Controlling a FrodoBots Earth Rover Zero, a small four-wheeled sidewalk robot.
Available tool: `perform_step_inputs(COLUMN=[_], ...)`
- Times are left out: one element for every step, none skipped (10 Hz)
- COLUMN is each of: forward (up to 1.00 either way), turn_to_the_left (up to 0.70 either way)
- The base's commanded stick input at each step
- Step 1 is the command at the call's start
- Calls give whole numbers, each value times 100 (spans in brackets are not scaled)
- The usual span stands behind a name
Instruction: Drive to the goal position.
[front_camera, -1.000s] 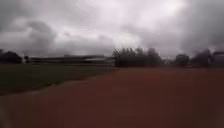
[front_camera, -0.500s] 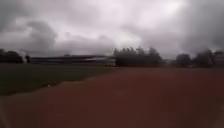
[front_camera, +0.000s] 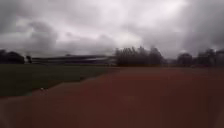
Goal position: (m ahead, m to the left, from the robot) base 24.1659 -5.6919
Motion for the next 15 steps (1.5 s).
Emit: perform_step_inputs(forward=[70, 70, 70, 70, 70, 70, 70, 70, 70, 70, 70, 70, 70, 70, 70], turn_to_the_left=[0, 0, -4, -21, -35, -35, -35, -35, -35, -35, -35, -35, -35, -35, -35])
